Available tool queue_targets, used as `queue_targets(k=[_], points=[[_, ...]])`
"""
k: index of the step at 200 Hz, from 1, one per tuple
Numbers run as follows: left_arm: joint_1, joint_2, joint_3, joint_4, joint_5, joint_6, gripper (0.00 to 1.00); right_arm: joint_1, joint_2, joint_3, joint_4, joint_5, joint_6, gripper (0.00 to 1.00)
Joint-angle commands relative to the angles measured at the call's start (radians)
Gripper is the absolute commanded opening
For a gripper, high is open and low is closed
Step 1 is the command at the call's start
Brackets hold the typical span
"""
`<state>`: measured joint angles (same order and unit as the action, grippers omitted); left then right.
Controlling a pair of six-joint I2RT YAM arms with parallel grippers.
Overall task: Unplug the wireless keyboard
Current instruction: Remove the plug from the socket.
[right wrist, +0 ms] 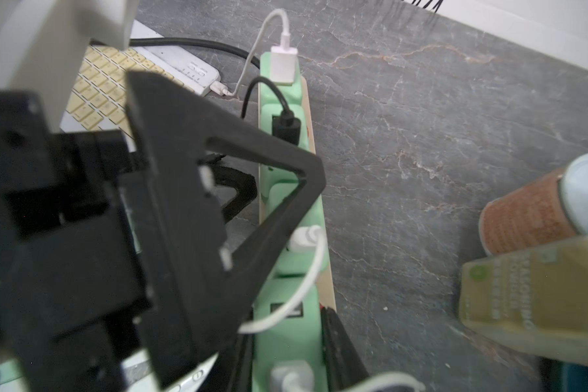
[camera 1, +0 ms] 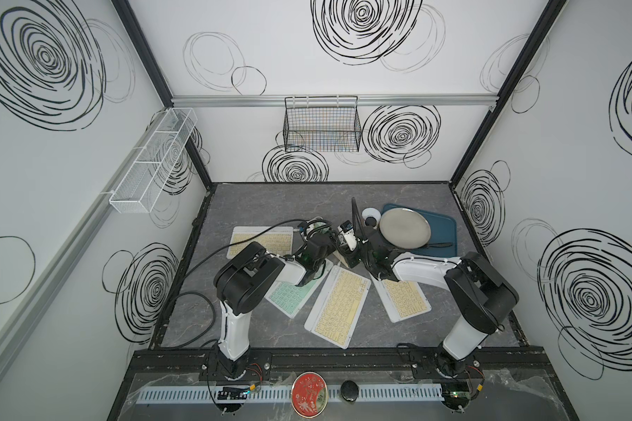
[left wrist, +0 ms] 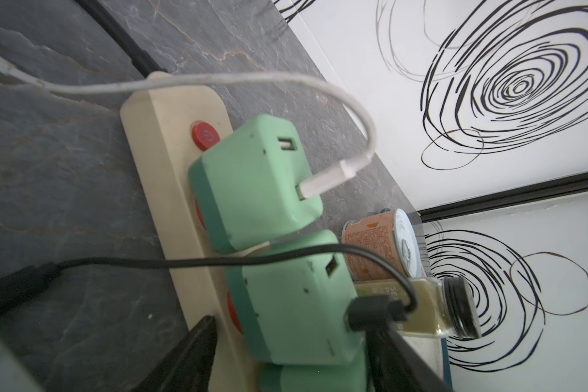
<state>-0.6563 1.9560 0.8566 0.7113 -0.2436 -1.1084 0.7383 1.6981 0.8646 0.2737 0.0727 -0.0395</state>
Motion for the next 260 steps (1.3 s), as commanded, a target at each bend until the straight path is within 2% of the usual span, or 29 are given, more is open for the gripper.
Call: queue_targets(k=[1,26,50,63,94,159,182,233,260], points=[[-0.003,0.051,-0.053,-0.221,0.009,0.018,0.73,0.037,-0.049,0.013,0.229,0.154,-0.089,0.0],[-0.002,0.044,-0.062,-0.222,-0.003,0.021,0.73,-0.014,-0.091,-0.019,0.261,0.051,-0.043,0.0],[-0.002,0.047,-0.068,-0.208,-0.002,0.019,0.73,-0.095,-0.128,-0.049,0.297,-0.158,0.074,0.0],[-0.002,0.048,-0.07,-0.204,0.0,0.016,0.73,-0.113,-0.121,-0.045,0.296,-0.253,0.055,0.0],[-0.002,0.046,-0.065,-0.204,0.005,0.015,0.72,-0.104,-0.095,-0.016,0.211,-0.199,0.044,0.0],[-0.003,0.012,-0.083,-0.203,-0.006,0.019,0.73,-0.102,-0.109,-0.037,0.214,-0.134,0.078,0.0],[-0.005,-0.002,-0.092,-0.156,-0.01,0.022,0.73,-0.102,-0.125,-0.051,0.191,-0.057,0.148,0.0],[0.004,-0.022,-0.139,-0.036,0.013,0.04,0.74,-0.082,-0.212,-0.171,0.204,-0.013,0.207,0.0],[0.007,-0.087,-0.183,0.04,-0.009,0.073,0.78,-0.074,-0.231,-0.206,0.205,0.003,0.22,0.0]])
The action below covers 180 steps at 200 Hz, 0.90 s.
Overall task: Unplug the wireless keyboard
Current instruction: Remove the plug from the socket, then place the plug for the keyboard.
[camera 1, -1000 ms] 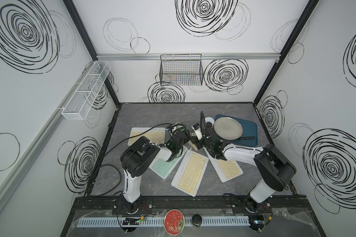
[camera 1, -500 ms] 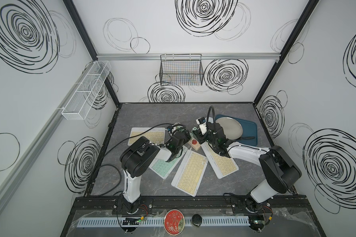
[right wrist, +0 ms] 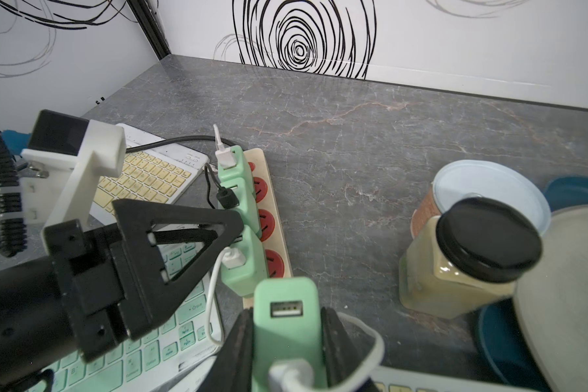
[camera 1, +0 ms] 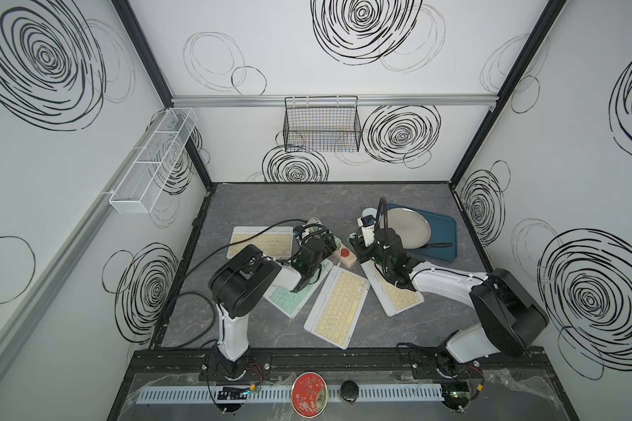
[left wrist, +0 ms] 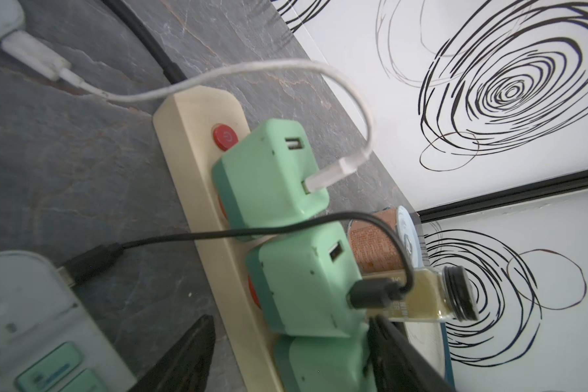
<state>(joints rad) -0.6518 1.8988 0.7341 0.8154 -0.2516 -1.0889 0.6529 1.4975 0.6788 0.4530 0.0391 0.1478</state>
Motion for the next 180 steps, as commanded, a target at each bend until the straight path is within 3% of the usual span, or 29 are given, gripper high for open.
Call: queue_targets(k=[1,19,44,55,113,133,163,180], points=[[0.003,-0.032,-0.061,-0.065,-0.003,0.055,0.78,0.013,-0.03,-0.02,0.025,0.037,0.034,0.0],[-0.001,-0.091,-0.062,-0.094,-0.037,0.081,0.84,0.014,-0.024,-0.011,0.002,0.055,0.041,0.0],[-0.013,-0.165,-0.045,-0.184,-0.081,0.118,1.0,0.014,0.003,0.019,-0.024,0.061,0.06,0.04],[-0.022,-0.191,-0.046,-0.205,-0.093,0.128,0.99,0.014,0.025,0.041,-0.041,0.061,0.067,0.09],[-0.042,-0.318,-0.132,-0.18,-0.105,0.144,1.0,0.023,0.105,0.085,-0.075,0.09,0.098,0.09],[-0.078,-0.374,-0.165,-0.127,-0.122,0.236,1.0,0.041,0.102,0.066,-0.063,0.103,0.1,0.1],[-0.138,-0.463,-0.199,-0.05,-0.127,0.387,1.0,0.056,0.064,-0.012,0.017,0.05,0.126,0.25],[-0.158,-0.518,-0.221,-0.029,-0.139,0.439,1.0,0.063,0.048,-0.031,0.025,0.029,0.15,0.27]])
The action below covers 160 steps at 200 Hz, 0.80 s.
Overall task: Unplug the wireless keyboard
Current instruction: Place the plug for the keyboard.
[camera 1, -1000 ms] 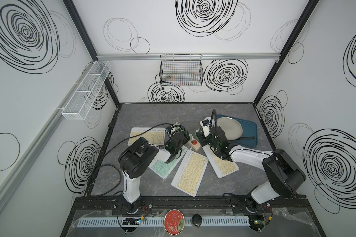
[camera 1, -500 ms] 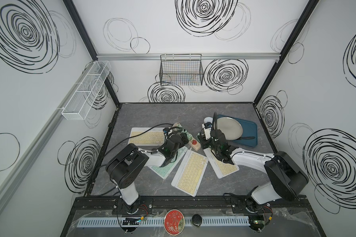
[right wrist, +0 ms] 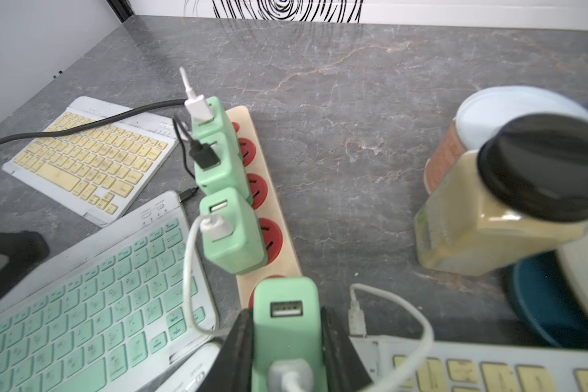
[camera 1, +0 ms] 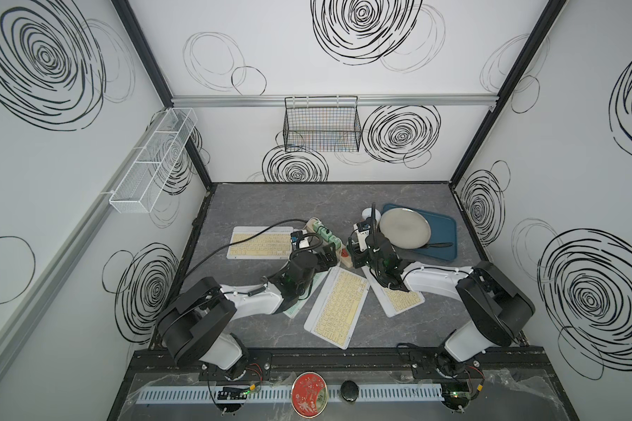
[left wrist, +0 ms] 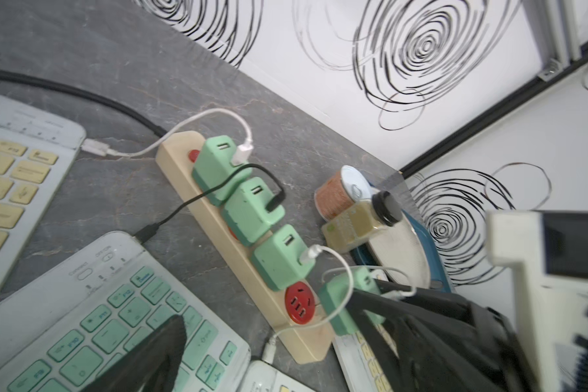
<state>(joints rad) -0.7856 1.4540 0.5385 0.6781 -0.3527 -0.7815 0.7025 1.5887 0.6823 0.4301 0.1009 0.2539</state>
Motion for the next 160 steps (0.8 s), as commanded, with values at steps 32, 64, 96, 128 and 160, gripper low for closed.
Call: queue_targets(k=[32,64,96,128,160], points=[[-0.055,-0.178,-0.114,0.239,-0.029,0.311,1.0,0.029,-0.078,-0.055,0.023,-0.054,0.082,0.28],[-0.066,-0.281,-0.169,0.264,-0.006,0.475,1.0,0.065,-0.123,-0.066,-0.007,-0.075,0.12,0.46],[-0.064,-0.329,-0.196,0.261,0.025,0.583,1.0,0.078,-0.169,-0.067,-0.078,-0.09,0.169,0.53],[-0.051,-0.348,-0.18,0.223,0.057,0.628,0.98,0.084,-0.267,-0.107,-0.187,-0.024,0.288,0.53],[0.026,-0.351,-0.146,0.227,0.192,0.451,0.94,0.105,-0.415,-0.168,-0.276,0.135,0.327,0.54]])
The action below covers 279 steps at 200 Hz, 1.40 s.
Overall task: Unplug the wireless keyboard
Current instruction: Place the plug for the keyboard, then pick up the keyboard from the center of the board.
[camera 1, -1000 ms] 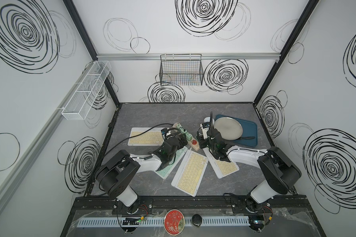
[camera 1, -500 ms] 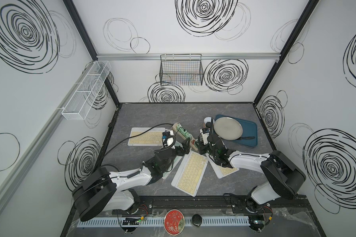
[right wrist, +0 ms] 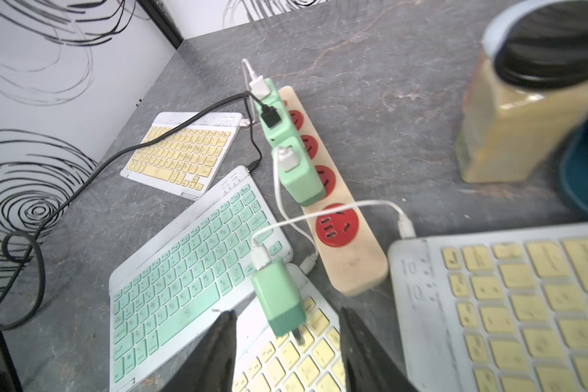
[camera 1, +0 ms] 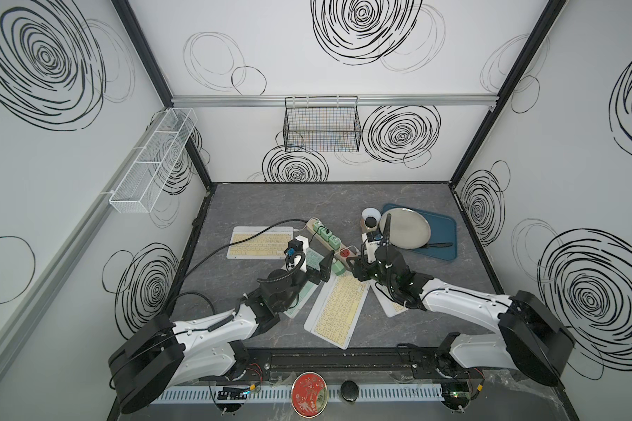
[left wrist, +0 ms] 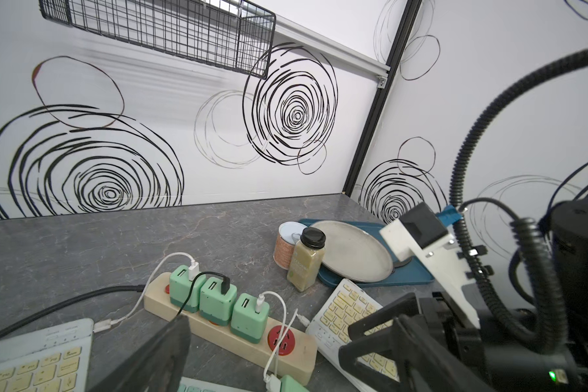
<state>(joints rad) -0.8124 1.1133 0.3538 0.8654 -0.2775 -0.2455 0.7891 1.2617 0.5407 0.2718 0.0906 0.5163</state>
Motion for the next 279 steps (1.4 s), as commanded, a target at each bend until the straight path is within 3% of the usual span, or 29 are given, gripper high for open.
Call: queue_targets(k=[1,17,39,74,85,102,124,161,177,190,206,219,231,245,279], points=[[0.054,-0.01,0.039,0.041,0.124,-0.088,0.94,0.02,-0.091,-0.026,-0.124,0.153,0.063,0.55],[0.091,0.002,0.071,0.016,0.211,-0.097,0.94,0.03,-0.123,-0.007,-0.24,0.264,0.054,0.58],[0.115,0.026,0.164,-0.1,0.279,-0.085,0.94,0.025,-0.179,0.022,-0.411,0.325,0.183,0.65],[0.102,0.091,0.281,-0.202,0.327,-0.073,0.94,0.01,-0.48,-0.172,-0.332,0.343,0.415,0.72],[0.064,0.12,0.343,-0.282,0.296,-0.026,0.94,0.004,-0.604,-0.266,-0.266,0.353,0.446,0.76],[-0.006,0.177,0.451,-0.436,0.232,0.069,0.94,-0.021,-0.786,-0.339,-0.312,0.334,0.525,0.8],[-0.059,0.256,0.576,-0.611,0.235,0.287,0.94,-0.028,-0.922,-0.352,-0.385,0.288,0.472,0.78],[-0.047,0.354,0.669,-0.678,0.294,0.629,0.94,-0.027,-0.802,-0.244,-0.576,0.321,0.311,0.75],[-0.052,0.389,0.667,-0.754,0.399,0.927,0.93,-0.021,-0.714,-0.226,-0.549,0.288,0.304,0.74],[-0.064,0.411,0.652,-0.742,0.353,1.054,0.94,-0.009,-0.648,-0.237,-0.473,0.265,0.29,0.74],[-0.024,0.459,0.736,-0.83,0.395,1.07,0.89,0.003,-0.585,-0.247,-0.404,0.263,0.282,0.74],[0.023,0.531,0.88,-0.991,0.455,1.037,0.65,0.007,-0.548,-0.253,-0.361,0.269,0.272,0.74],[0.049,0.62,1.032,-1.177,0.503,1.028,0.56,0.01,-0.523,-0.259,-0.324,0.274,0.261,0.75],[0.053,0.71,1.137,-1.289,0.475,1.011,0.57,0.014,-0.505,-0.259,-0.299,0.273,0.25,0.75],[0.039,0.819,1.233,-1.392,0.476,1.027,0.6,0.021,-0.513,-0.26,-0.283,0.291,0.236,0.75]])
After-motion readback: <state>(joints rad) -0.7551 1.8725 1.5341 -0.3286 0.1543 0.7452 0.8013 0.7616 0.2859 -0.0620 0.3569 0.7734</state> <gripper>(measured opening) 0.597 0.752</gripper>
